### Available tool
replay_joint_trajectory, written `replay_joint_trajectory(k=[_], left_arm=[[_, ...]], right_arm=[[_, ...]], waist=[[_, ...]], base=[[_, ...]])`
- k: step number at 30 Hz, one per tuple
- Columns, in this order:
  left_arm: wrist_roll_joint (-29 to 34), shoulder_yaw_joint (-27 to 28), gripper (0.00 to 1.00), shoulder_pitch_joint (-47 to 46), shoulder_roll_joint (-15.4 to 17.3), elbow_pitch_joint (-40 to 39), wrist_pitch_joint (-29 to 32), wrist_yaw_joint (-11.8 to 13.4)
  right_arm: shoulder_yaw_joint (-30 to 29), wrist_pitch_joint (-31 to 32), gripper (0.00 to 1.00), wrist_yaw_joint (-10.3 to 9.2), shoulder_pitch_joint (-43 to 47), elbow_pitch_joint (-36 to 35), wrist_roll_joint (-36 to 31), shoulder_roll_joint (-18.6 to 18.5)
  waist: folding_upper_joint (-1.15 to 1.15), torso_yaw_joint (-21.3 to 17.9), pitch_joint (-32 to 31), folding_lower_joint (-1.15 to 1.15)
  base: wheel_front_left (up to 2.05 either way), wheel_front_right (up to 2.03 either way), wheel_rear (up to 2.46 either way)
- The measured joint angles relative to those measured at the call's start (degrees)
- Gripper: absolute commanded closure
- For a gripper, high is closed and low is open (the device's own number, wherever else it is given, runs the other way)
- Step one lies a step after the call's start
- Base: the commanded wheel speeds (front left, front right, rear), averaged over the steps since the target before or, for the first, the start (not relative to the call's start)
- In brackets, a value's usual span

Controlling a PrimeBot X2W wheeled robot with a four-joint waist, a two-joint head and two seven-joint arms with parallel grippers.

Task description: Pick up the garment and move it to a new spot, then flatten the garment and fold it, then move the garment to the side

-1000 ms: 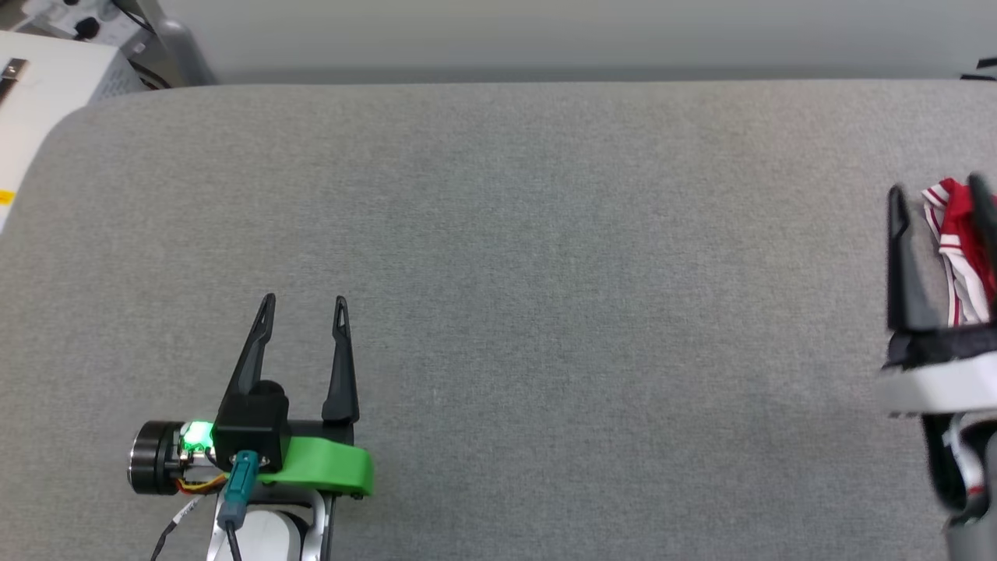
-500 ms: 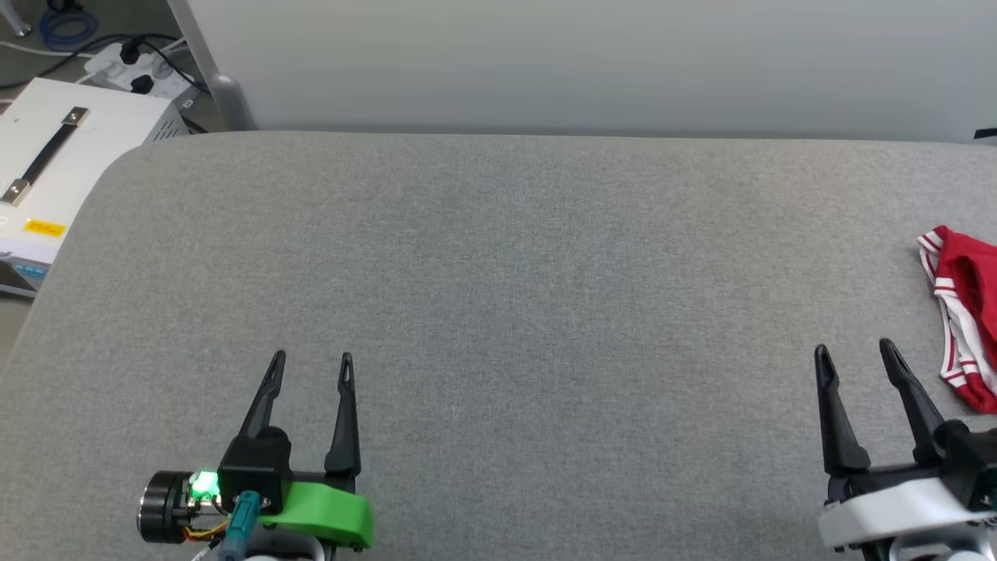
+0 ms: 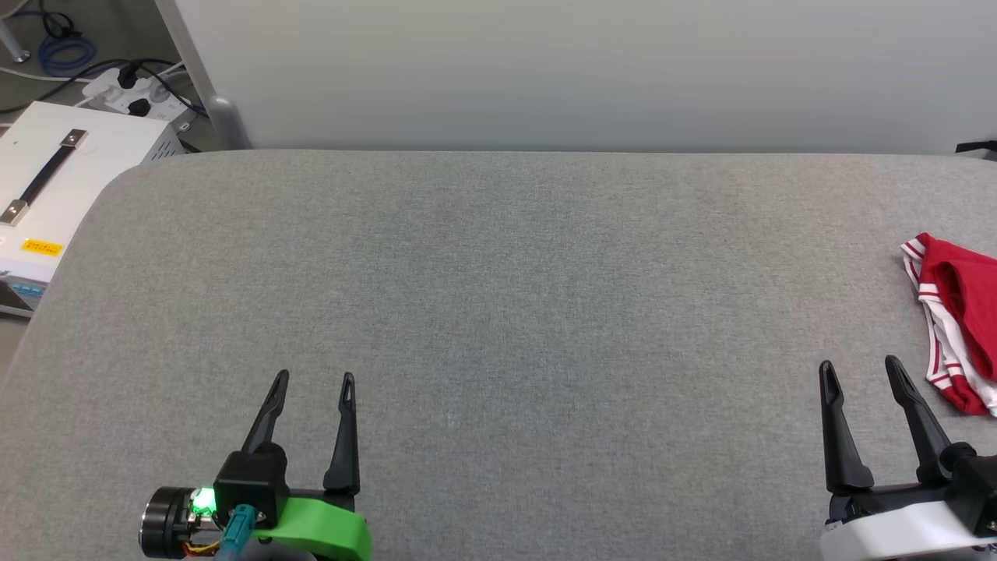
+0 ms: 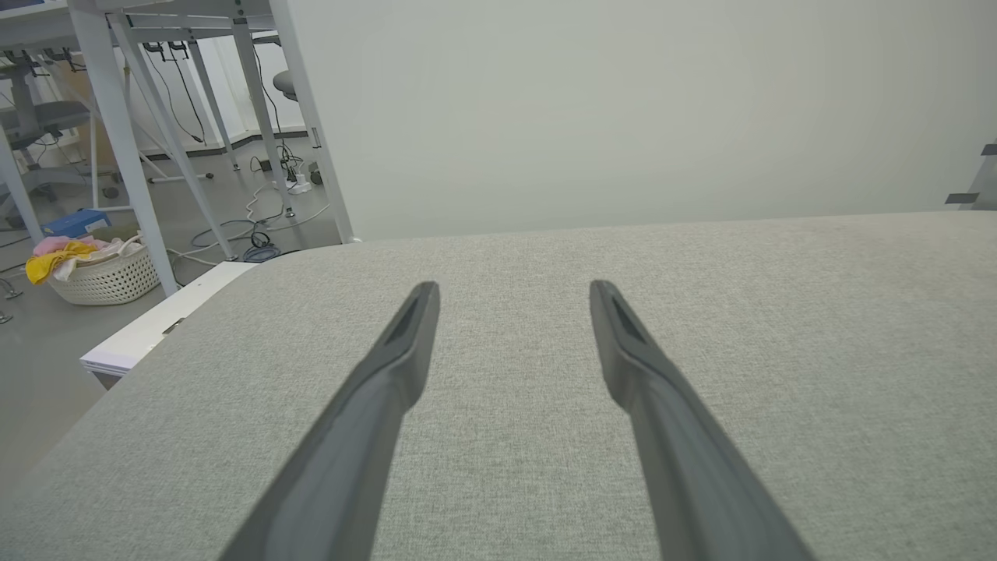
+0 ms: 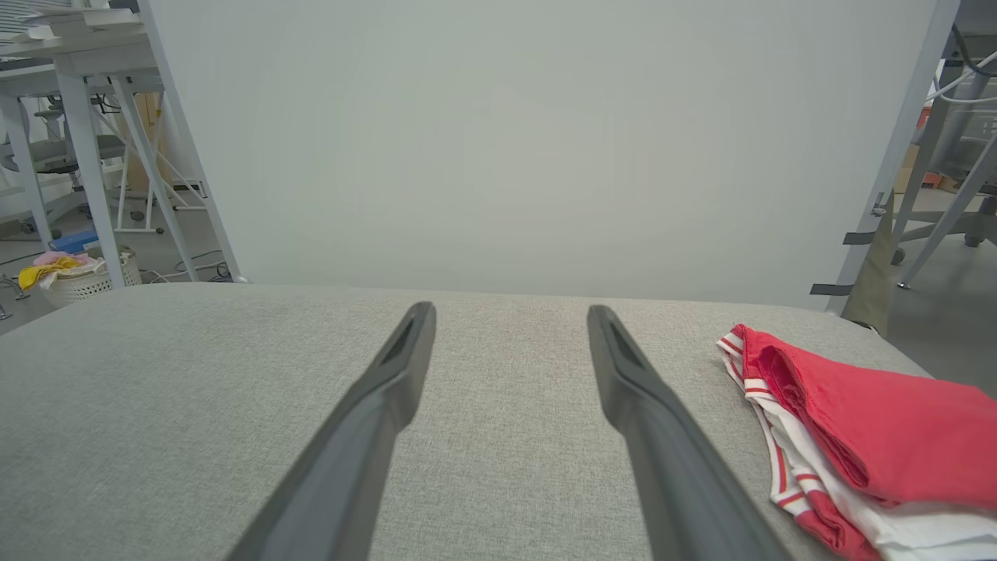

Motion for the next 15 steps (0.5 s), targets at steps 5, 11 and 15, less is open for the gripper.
replay_joint_trajectory(k=[5, 11, 15], left_arm=[[0.01, 0.25, 1.00, 0.05, -0.14, 0.26, 0.09, -0.22], [0.01, 0.27, 1.00, 0.04, -0.14, 0.26, 0.33, -0.22], [0.02, 0.35, 1.00, 0.03, -0.14, 0.23, 0.80, -0.22]], right_arm=[[0.09, 0.01, 1.00, 0.00, 0.46, -0.12, 0.01, 0.11], [0.10, 0.36, 1.00, 0.00, 0.46, -0.01, 0.00, 0.11], [0.16, 0.79, 1.00, 0.00, 0.42, 0.10, -0.03, 0.12]], waist=[[0.00, 0.01, 0.03, 0.00], [0.00, -0.06, -0.06, 0.00], [0.00, -0.12, -0.16, 0.00]], base=[[0.00, 0.00, 0.00], [0.00, 0.00, 0.00], [0.00, 0.00, 0.00]])
